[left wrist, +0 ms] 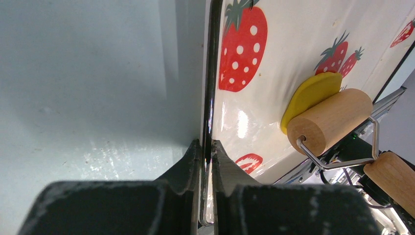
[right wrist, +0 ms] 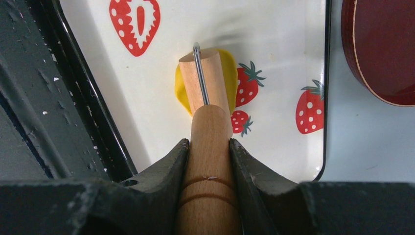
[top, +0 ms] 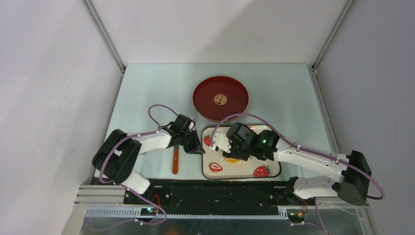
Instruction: Roll out the dumpling wrappers from the dough
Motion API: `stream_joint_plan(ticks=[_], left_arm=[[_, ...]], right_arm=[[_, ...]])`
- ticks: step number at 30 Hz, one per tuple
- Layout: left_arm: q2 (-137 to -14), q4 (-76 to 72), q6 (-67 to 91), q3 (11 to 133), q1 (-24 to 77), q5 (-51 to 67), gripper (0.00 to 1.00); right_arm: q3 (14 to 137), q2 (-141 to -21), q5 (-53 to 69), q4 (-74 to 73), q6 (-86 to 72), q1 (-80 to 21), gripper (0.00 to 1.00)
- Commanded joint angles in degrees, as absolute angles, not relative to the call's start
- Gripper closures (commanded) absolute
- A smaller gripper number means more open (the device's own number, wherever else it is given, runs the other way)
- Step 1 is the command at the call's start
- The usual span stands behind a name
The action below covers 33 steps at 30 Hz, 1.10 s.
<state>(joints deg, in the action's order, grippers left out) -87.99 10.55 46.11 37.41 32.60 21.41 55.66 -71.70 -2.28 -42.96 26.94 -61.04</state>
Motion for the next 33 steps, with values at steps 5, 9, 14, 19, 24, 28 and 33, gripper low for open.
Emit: stream_joint_plan(ticks=[5,9,14,19,24,28,33], left_arm=[[-90.2,13.9,45.4,36.6,32.8,17.5,1.00],[-90.2,13.9,45.4,36.5,32.8,17.5,1.00],[-90.1,13.9,45.4,36.6,32.8,17.5,1.00],[-90.2,14.0,45.4,36.6,32.7,17.5,1.00],[-90.1,13.9,45.4,36.5,32.8,17.6,1.00],[-90.0,13.9,45.4,36.5,32.6,17.5,1.00],[-90.0,14.0,45.4,36.4,32.7,17.4,1.00]], right_arm=[[51.5,-76.7,10.5,-48.6,23.9,-64.1,1.00],[51.5,-77.3,12.4,-50.1,24.1,-64.4,1.00],[51.6,-76.6,15.0,-50.2,23.8,-64.7,1.00],[51.9,-76.2,17.7,-50.8,22.7,-64.6,1.00],[51.8,-76.4,20.6,-51.7,23.7,-64.7,1.00],[51.6,-76.1,23.5,-52.7,25.3,-64.6,1.00],[51.7,-77.1,26.6,-54.4,27.9,-63.7,1.00]])
